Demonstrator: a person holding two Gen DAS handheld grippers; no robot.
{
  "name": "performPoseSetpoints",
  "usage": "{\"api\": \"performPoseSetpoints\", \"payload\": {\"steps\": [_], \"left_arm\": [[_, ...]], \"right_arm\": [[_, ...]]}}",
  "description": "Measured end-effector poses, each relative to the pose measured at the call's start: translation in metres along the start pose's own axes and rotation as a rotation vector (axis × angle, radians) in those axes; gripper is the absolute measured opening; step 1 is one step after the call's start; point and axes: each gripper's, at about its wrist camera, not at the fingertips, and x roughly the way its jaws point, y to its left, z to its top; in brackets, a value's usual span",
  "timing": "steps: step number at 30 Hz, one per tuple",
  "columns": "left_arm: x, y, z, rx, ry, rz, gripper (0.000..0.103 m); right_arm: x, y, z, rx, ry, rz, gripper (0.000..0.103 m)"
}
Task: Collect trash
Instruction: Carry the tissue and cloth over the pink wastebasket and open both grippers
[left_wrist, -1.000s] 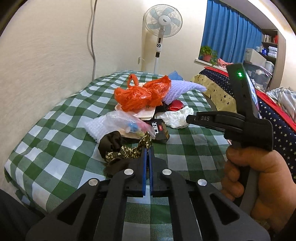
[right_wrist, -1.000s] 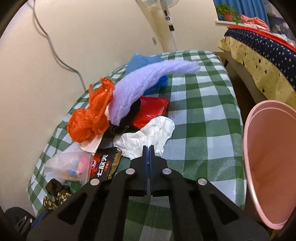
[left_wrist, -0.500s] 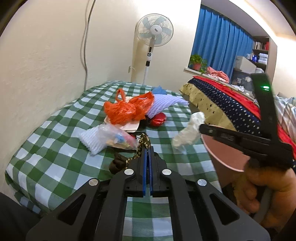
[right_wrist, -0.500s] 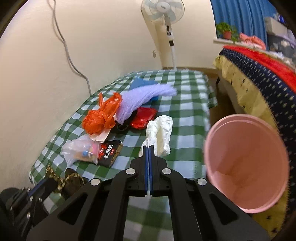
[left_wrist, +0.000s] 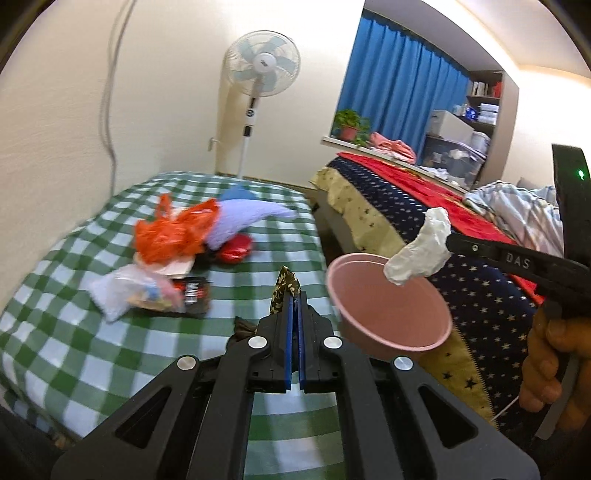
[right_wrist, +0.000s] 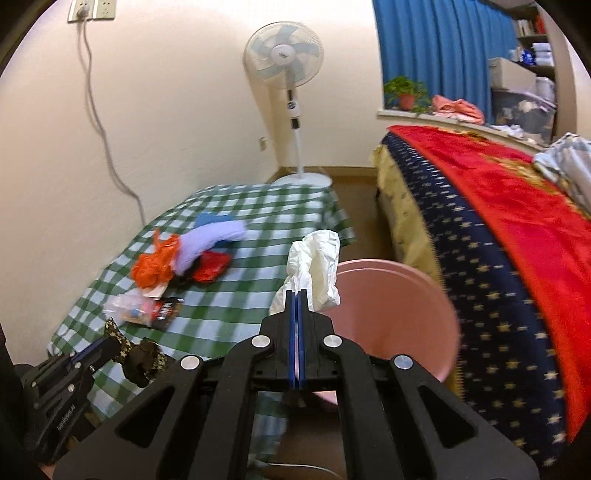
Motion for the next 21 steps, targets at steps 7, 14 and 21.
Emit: {"api": "performPoseSetpoints", "payload": {"steps": [7,14,21], "left_arm": [[0.02,-0.034,0.009,0.049,-0.008,-0.064,0.002],[0.054,-0.052,0.01,0.09,0.023,-0.117,0.002],[0.092,-0.063,0.01,0.127,0.055,-0.156,0.002]], "right_arm": [[-0.009,-0.043,-0.008,0.043,-0.031,-0.085,0.001],[0.005,-0.065,-0.022,0.107,-0.04,-0.138,0.001],[0.021,-0.075,-0.022,0.125,-0.033,-0.173,0.001]]}}
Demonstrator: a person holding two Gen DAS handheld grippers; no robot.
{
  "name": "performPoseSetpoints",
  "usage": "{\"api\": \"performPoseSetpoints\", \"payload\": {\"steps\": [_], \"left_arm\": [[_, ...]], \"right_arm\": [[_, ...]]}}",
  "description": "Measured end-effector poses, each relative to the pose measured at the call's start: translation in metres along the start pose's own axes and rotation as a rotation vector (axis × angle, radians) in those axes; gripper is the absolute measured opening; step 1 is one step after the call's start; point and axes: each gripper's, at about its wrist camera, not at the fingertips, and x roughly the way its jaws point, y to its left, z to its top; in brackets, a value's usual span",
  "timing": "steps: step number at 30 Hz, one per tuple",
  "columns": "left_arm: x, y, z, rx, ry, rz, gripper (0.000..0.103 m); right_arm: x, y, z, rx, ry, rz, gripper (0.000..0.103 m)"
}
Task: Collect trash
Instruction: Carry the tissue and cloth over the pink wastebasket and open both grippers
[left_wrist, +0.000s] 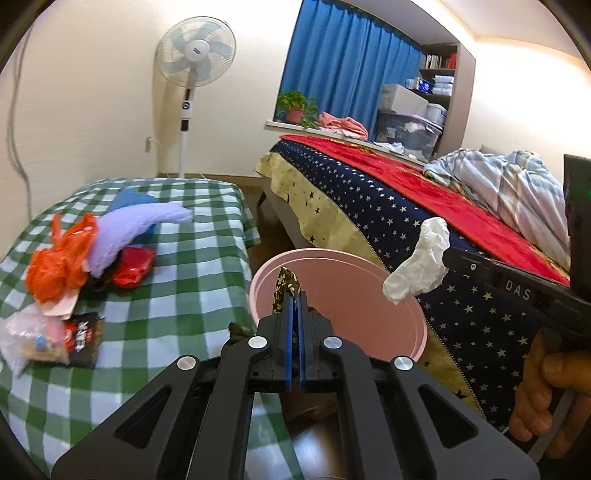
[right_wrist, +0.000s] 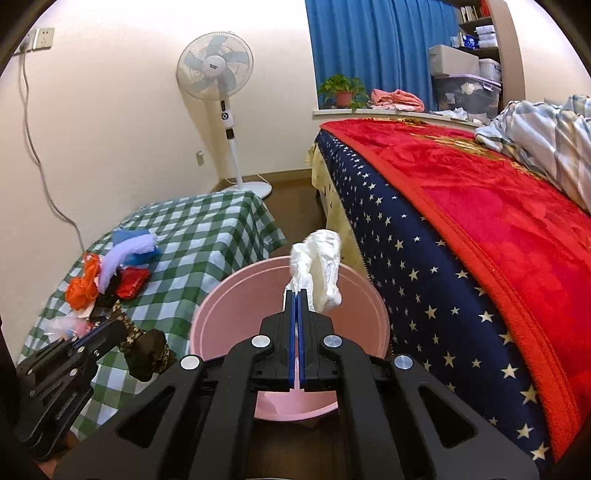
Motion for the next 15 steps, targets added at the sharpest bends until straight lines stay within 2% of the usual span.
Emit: {"api": "performPoseSetpoints", "payload": {"steps": [15], "left_arm": [[0.051,-0.004,0.007,0.021,0.073,-0.042,0.002]], "right_arm": [[0.023,0.0,0.001,0.013,0.032,-0.027,0.001]]}}
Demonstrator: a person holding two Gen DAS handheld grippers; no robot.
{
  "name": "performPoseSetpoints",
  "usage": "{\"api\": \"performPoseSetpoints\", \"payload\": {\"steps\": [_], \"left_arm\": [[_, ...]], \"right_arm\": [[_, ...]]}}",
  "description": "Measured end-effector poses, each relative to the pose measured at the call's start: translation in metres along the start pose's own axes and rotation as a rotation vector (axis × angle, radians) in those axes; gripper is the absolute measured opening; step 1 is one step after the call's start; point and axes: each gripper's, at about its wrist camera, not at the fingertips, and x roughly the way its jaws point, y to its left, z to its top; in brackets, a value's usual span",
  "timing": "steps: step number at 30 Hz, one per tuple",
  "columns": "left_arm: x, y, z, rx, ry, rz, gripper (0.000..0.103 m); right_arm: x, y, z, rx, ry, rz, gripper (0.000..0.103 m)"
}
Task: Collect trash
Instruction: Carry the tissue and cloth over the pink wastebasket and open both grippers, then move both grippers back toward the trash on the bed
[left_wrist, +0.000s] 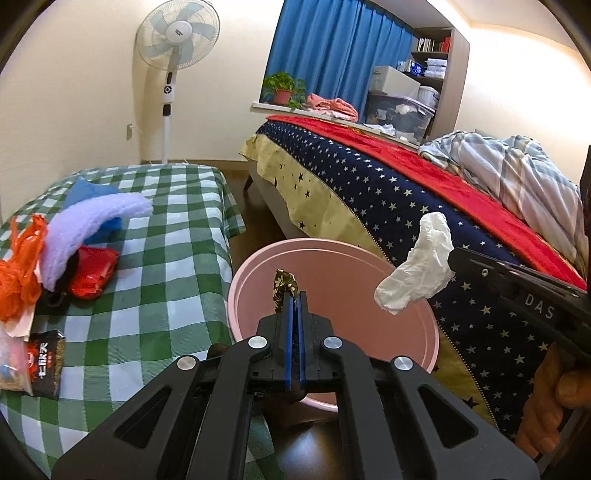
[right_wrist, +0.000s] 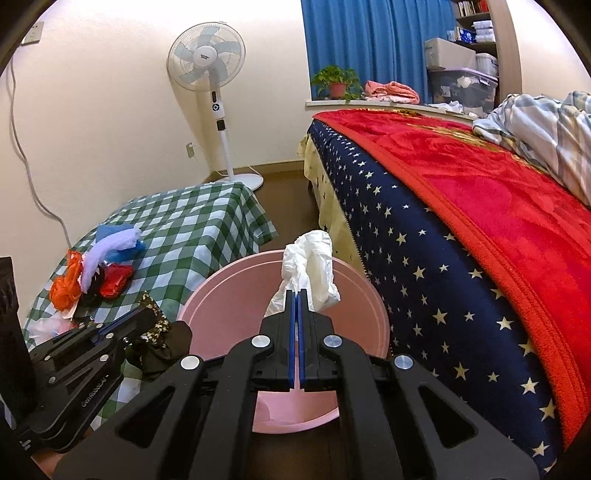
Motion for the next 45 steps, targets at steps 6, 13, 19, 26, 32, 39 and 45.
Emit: {"api": "performPoseSetpoints", "payload": {"steps": [6,13,19,26,32,39,45], "left_arm": [[0.01,-0.003,-0.002,0.002,0.021,-0.007,0.002],[0.016,-0.004,0.0,-0.001,0.036,-0.019,0.002],[0.019,0.002,0.001,-0.016,0.052,-0.034,0.023],[0.005,0.008,-0.001,-0.013,0.044,-0.018,0.032],[-0.02,0.018,-0.004,0.016,0.04,-0.006,0.032],[-0.065,0.034,-0.005,0.069,0.012,0.005,0.023],[-0.106,0.064,0.0,0.028,-0.051,0.021,0.02]], "right_arm": [[0.002,-0.002,0.0,0.005,0.002,-0.003,0.001],[0.003,-0.003,0.0,0.011,0.005,-0.006,0.002],[0.005,-0.005,-0.002,0.022,0.011,-0.018,0.026],[0.004,-0.004,-0.004,0.018,0.003,-0.04,0.045],[0.0,0.0,-0.007,0.002,-0.003,-0.041,0.045],[-0.009,0.013,-0.013,-0.056,-0.019,-0.031,0.045],[-0.017,0.031,-0.022,-0.116,-0.007,-0.013,0.045]]}}
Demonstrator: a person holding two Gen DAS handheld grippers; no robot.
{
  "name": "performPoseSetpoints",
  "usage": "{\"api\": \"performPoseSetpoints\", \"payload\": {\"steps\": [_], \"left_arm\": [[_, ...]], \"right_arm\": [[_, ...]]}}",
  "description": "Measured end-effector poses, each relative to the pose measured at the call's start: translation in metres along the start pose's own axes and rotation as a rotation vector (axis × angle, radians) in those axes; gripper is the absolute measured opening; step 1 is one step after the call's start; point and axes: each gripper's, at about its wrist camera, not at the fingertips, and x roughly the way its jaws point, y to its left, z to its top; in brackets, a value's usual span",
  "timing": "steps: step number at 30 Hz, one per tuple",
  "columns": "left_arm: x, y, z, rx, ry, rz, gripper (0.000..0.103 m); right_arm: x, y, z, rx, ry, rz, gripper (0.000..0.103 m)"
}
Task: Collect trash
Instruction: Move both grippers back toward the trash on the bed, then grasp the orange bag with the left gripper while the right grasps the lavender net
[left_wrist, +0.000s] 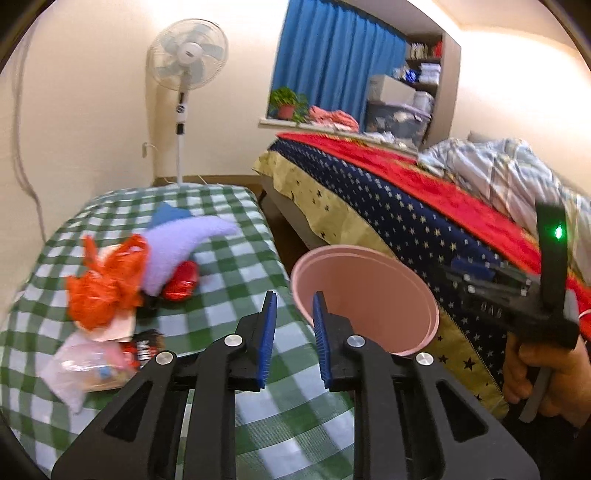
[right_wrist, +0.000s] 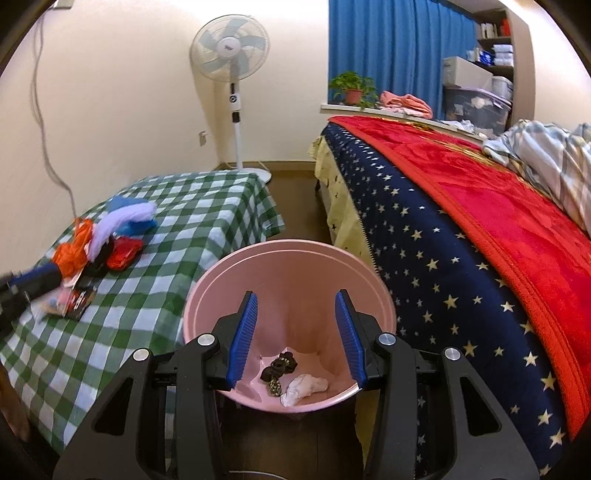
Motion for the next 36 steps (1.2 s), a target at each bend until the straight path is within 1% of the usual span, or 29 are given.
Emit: {"api": "performPoseSetpoints", "payload": {"steps": [6,8,10,13,16,20,25,28,34,36], "left_arm": [[-0.021,0.037,-0.011,-0.12,-0.03,0.054,0.019],[-0.023,0.046,-0.017,-0.167,-0.031,0.065,0.018],[-0.023,0.048,-0.02,-0.163,-0.037,0.095,0.017],[-0.023,0.055,-0.022,-0.181,-0.049,0.116,0.016],[-0.022,0.061,-0.022,-0.178,-0.055,0.147,0.016],[-0.023,0.075,-0.024,-0.194,-0.061,0.186,0.016],[-0.022,0.098,-0.025,-0.247,-0.066,0.241,0.016],[-0.019,0.11,-0.026,-0.26,-0.068,0.274,0.016],[-0.012,0.133,-0.025,-0.296,-0.069,0.318,0.016],[-0.008,0.138,-0.024,-0.304,-0.067,0.327,0.016]], "right_arm": [[-0.016,0.019,-0.002,-0.053,-0.001,0.015,0.045],[-0.022,0.025,0.002,-0.045,-0.006,0.032,0.045],[-0.027,0.03,0.008,-0.019,-0.016,0.05,0.045],[-0.034,0.039,0.021,0.051,-0.037,0.099,0.044],[-0.035,0.055,0.035,0.102,-0.056,0.153,0.044],[-0.024,0.084,0.05,0.134,-0.051,0.232,0.042],[-0.003,0.118,0.066,0.119,-0.04,0.29,0.042],[0.017,0.136,0.074,0.12,-0.015,0.323,0.042],[0.059,0.147,0.078,0.156,0.047,0.359,0.042],[0.075,0.148,0.081,0.176,0.065,0.371,0.044]]}}
